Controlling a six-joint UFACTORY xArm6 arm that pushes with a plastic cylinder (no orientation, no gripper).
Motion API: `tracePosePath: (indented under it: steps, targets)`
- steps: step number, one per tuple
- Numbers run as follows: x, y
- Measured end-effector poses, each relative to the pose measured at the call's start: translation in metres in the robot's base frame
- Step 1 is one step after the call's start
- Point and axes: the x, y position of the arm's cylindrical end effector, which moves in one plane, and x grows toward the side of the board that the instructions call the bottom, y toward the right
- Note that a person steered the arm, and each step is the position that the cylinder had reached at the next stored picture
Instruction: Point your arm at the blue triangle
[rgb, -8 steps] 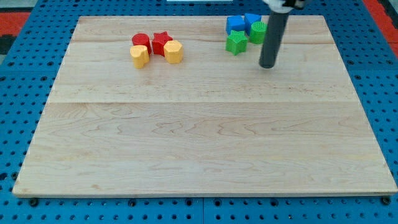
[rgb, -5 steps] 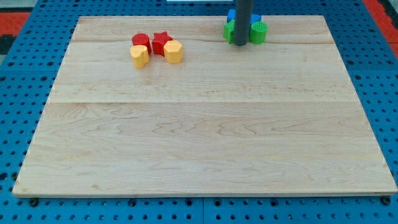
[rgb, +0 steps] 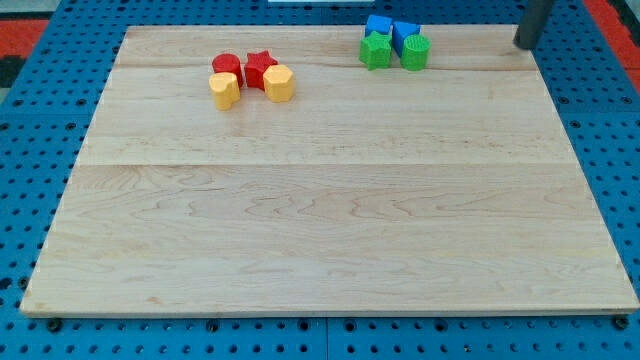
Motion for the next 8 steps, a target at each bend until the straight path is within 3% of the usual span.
tracePosePath:
  steps: [2,6,8]
  targets:
    - [-0.019,0.0]
    - [-0.019,-0.135]
    - [-0.017,-0.168]
